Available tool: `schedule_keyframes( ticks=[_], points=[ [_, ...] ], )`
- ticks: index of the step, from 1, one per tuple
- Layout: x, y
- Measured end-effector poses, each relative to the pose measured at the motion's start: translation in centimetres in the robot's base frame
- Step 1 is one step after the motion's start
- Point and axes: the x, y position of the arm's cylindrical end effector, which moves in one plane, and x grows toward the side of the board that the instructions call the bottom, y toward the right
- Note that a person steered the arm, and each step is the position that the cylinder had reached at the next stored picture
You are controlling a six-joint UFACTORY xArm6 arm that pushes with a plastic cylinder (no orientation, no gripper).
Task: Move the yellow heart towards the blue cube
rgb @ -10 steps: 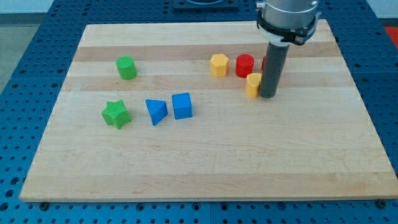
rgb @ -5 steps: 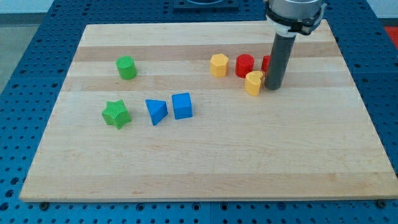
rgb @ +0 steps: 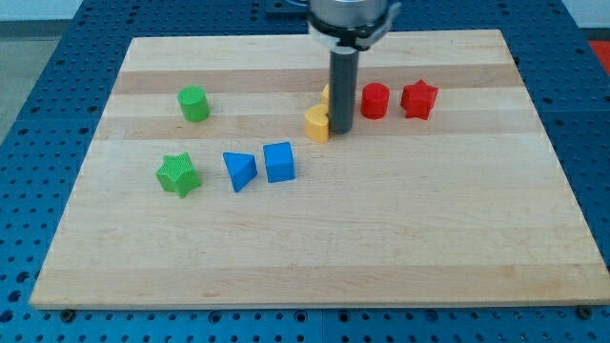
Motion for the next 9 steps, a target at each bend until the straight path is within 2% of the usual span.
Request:
schedule_keyframes(
  ticks=[3, 7, 9],
  points=[
    [2.3, -2.1],
    [2.6, -9.8],
    [2.6, -9.4]
  ],
)
